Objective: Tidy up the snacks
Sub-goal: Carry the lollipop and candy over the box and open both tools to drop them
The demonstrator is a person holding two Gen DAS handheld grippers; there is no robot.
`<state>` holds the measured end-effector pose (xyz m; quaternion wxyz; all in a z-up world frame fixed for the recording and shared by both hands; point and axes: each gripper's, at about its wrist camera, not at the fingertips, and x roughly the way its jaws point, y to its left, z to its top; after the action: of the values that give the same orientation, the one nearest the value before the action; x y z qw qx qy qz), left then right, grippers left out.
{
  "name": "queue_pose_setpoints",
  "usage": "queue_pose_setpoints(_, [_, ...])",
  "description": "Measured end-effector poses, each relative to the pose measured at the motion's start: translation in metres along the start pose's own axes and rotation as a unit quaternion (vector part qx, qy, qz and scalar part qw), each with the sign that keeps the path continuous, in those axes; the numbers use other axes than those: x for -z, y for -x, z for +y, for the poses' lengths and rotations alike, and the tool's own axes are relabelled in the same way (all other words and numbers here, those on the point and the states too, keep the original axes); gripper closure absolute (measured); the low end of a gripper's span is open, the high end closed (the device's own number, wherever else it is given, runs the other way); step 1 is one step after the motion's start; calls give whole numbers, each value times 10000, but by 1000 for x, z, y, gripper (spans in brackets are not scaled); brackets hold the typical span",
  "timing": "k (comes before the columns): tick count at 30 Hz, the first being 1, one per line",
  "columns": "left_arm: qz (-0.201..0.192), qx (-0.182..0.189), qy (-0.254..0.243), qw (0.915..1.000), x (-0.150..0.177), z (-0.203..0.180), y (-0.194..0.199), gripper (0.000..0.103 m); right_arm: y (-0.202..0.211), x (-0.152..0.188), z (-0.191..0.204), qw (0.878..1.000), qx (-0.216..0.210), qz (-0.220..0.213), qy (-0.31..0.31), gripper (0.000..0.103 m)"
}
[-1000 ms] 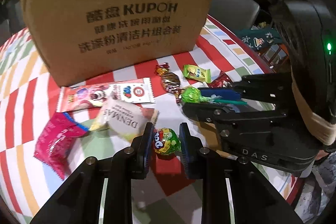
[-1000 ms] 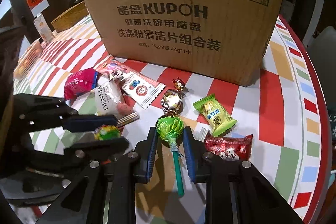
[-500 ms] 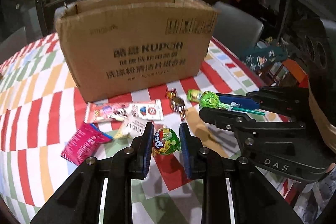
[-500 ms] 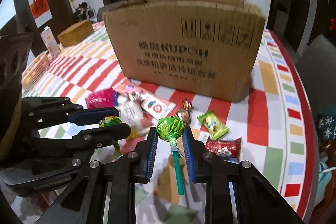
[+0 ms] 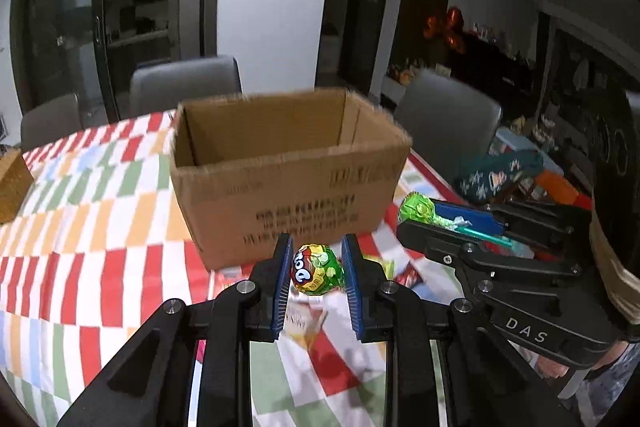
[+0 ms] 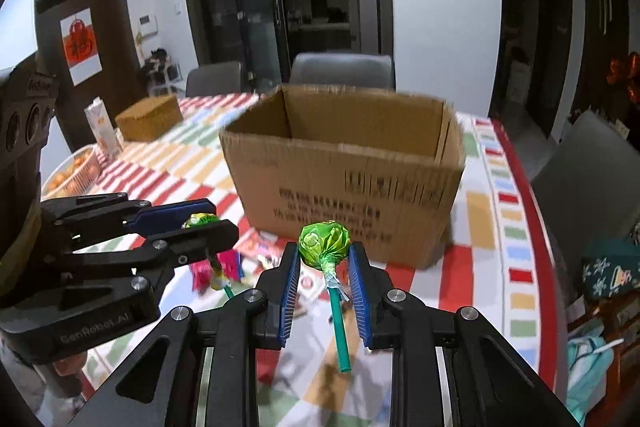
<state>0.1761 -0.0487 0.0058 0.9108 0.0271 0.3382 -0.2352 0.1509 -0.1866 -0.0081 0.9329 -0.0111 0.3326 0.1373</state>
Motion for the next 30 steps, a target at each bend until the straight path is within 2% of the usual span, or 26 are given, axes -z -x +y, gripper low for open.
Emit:
queue_pose_setpoints(12, [-622, -141, 71, 9979, -55, 9, 24, 78, 27, -51, -2, 9977, 152, -665, -60, 77])
queue_pose_setpoints(16, [-752, -242, 58, 9969, -73, 12, 24, 78, 24, -68, -7, 9972, 190, -725, -75, 77])
queue_pose_setpoints(23, [-791, -394, 97, 9960, -101, 25, 13, 78, 10, -95, -18, 9970, 329, -697, -110, 77])
queue_pose_setpoints(30, [-613, -520, 159, 9966, -117, 40, -13, 78, -12, -114, -26, 9977, 399, -548, -95, 77])
